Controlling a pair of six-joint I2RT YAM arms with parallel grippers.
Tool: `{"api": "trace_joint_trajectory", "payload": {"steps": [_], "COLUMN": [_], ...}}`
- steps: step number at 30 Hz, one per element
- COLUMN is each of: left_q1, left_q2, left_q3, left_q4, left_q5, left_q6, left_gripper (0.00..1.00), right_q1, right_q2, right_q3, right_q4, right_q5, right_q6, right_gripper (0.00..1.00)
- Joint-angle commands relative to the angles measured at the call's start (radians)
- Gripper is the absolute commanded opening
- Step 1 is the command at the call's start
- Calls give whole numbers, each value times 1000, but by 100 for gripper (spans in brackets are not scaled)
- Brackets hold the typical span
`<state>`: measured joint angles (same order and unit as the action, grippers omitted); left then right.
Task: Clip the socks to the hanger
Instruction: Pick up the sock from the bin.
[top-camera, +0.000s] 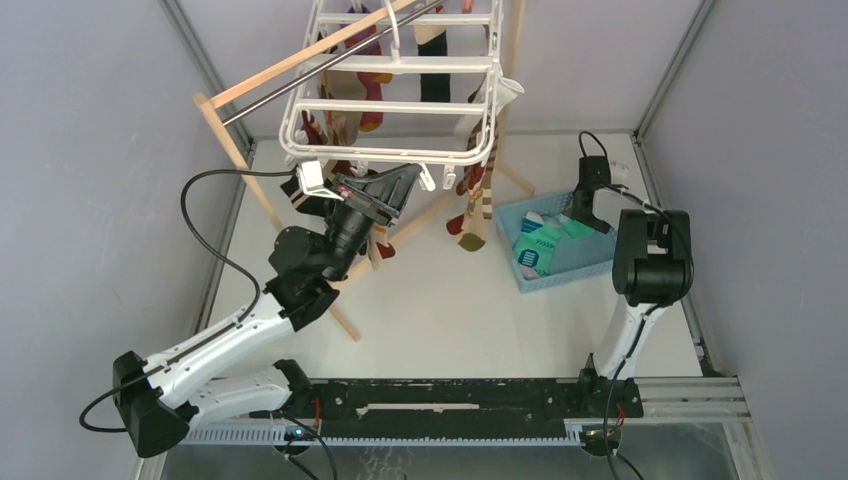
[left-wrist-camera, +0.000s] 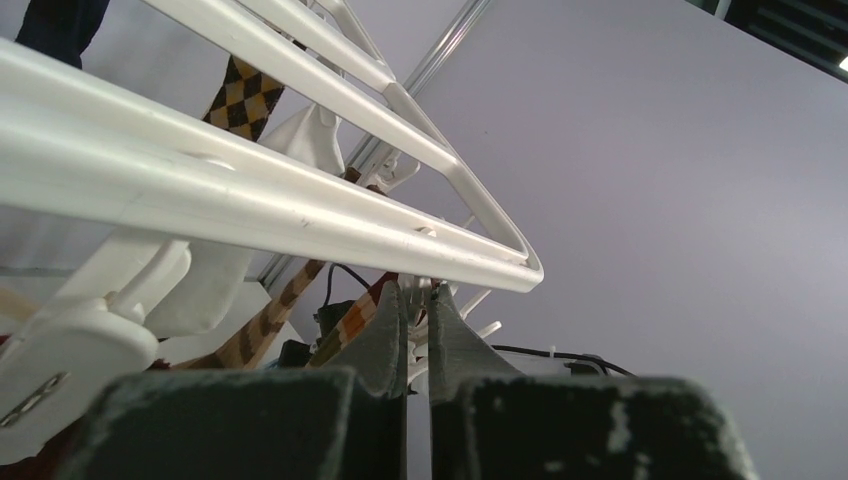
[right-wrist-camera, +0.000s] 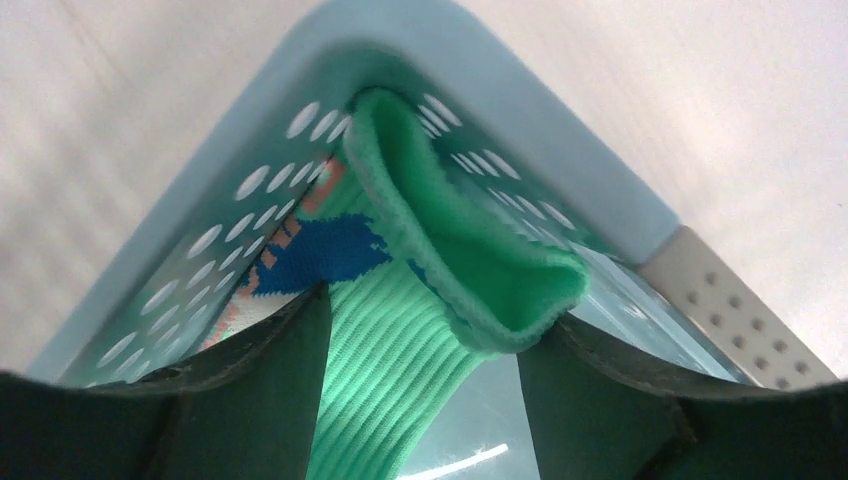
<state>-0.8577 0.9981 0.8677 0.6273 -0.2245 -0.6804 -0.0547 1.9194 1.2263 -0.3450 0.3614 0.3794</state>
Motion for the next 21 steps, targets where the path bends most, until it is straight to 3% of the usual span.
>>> {"api": "trace_joint_trajectory", "payload": {"steps": [1, 5, 8, 16, 21], "left_q1": [8, 8, 9, 12, 13], "left_q2": [-20, -15, -16, -13, -6], "left_q3": [14, 15, 14, 16, 17], "left_q4": [-5, -5, -5, -4, -4], "left_q5": [12, 11, 14, 13, 16], "left_q6": [21, 19, 18, 18, 17], "left_gripper": [0, 0, 0, 0, 0], "right_q1": [-1, -2, -2, 22, 153], "right_q2": [40, 41, 21, -216, -481], "right_q3": [32, 32, 22, -81, -202], "right_q4": [-54, -66, -64, -5, 101], "right_q5": [-57, -67, -64, -41, -25], "right_q6": [-47, -37, -27, -12, -134], "right_gripper": [65, 34, 0, 0, 0]}}
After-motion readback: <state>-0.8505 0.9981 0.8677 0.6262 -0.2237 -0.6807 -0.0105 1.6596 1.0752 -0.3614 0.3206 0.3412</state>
